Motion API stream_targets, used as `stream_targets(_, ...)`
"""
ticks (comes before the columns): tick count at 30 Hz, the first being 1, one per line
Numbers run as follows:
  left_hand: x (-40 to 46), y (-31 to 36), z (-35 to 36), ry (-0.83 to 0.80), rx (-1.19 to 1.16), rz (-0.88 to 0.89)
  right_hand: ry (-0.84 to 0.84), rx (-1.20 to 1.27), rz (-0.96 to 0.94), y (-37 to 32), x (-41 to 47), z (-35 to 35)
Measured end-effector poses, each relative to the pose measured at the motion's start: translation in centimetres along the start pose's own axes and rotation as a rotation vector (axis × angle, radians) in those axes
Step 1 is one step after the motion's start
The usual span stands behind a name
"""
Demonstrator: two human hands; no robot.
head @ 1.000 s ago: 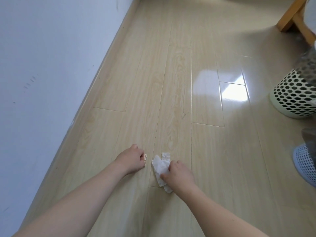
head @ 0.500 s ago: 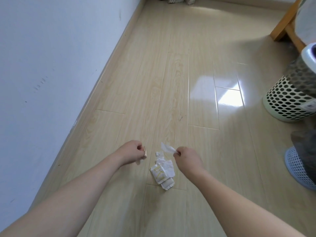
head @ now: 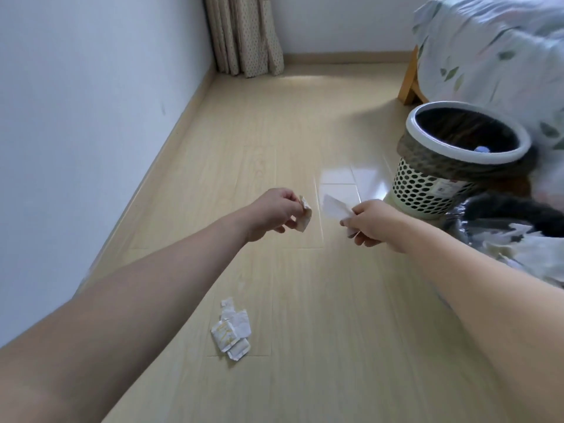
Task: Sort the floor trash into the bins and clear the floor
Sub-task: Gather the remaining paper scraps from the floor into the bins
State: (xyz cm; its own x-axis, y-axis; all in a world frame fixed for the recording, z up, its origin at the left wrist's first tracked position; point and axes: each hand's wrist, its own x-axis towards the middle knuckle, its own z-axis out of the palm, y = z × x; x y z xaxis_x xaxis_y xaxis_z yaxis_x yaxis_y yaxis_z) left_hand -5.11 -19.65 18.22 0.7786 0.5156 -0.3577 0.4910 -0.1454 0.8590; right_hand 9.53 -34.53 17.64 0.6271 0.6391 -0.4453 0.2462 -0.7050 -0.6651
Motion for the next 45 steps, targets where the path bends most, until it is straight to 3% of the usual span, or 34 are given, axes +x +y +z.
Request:
stream_targets(4, 1.8, 8.9, 8.3, -0.030, -0.022, 0.102, 0.213, 0.120, 0.067, 4.9, -0.6, -9.9)
stream_targets(10, 5.5, 18.9, 23.0, -0.105, 0.069, 0.174, 0.467, -0.006, 0.196, 15.6, -2.8, -20.5)
stream_targets(16, 8.1, 20.3, 31.9, -0.144, 0.253, 0.105, 0.363, -0.067, 0.403, 22.1, -4.3, -23.1)
stream_targets(20, 8.4, 18.9, 30.0, -0.135, 0.410, 0.130, 0.518, -0.180, 0.387, 21.0, -4.2, -22.5)
stream_targets(25, 7.7, 13.9, 19.2, -0.081, 0.473, 0.080, 0.525, -0.315, 0.065, 13.2, -1.7, -17.0)
stream_targets(28, 6.3, 8.5, 11.4, -0.071, 0.561, -0.011, 0.392, -0.379, -0.137, 8.0, 0.3, -10.2)
stream_targets(31, 3.5, 0.6, 4.2, -0.057, 0.745, -0.077, 0.176, -0.320, -0.221, 3.5, 1.5, -0.9)
stream_targets(33, 1.4, -5.3, 1.6, -0.092, 0.881, -0.101, 0.068, -0.280, -0.204, 2.6, 1.7, 4.4)
stream_targets(37, -3.3, -17.8, -0.7, -0.320, 1.029, -0.158, -0.174, -0.299, -0.076, 3.1, 1.6, 15.5)
stream_targets(41, -5.8, -25.1, -0.4, -0.346, 1.027, -0.017, -0.303, -0.251, 0.098, 5.4, 0.9, 23.9)
stream_targets(45, -6.0, -28.4, 0.1, -0.320, 1.041, 0.173, -0.299, -0.235, 0.216, 6.4, 0.5, 27.6)
